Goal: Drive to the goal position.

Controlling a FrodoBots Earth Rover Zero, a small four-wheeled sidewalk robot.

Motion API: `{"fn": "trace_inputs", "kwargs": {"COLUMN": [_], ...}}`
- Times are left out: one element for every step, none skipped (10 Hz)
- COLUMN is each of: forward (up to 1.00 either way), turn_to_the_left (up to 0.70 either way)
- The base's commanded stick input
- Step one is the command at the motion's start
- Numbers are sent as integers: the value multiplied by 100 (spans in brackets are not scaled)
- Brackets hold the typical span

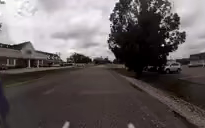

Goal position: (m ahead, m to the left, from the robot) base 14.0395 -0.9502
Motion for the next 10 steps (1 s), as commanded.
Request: {"fn": "trace_inputs", "kwargs": {"forward": [45,45,45,45,45,45,40,0,1,35], "turn_to_the_left": [0,0,0,0,0,0,0,0,0,0]}}
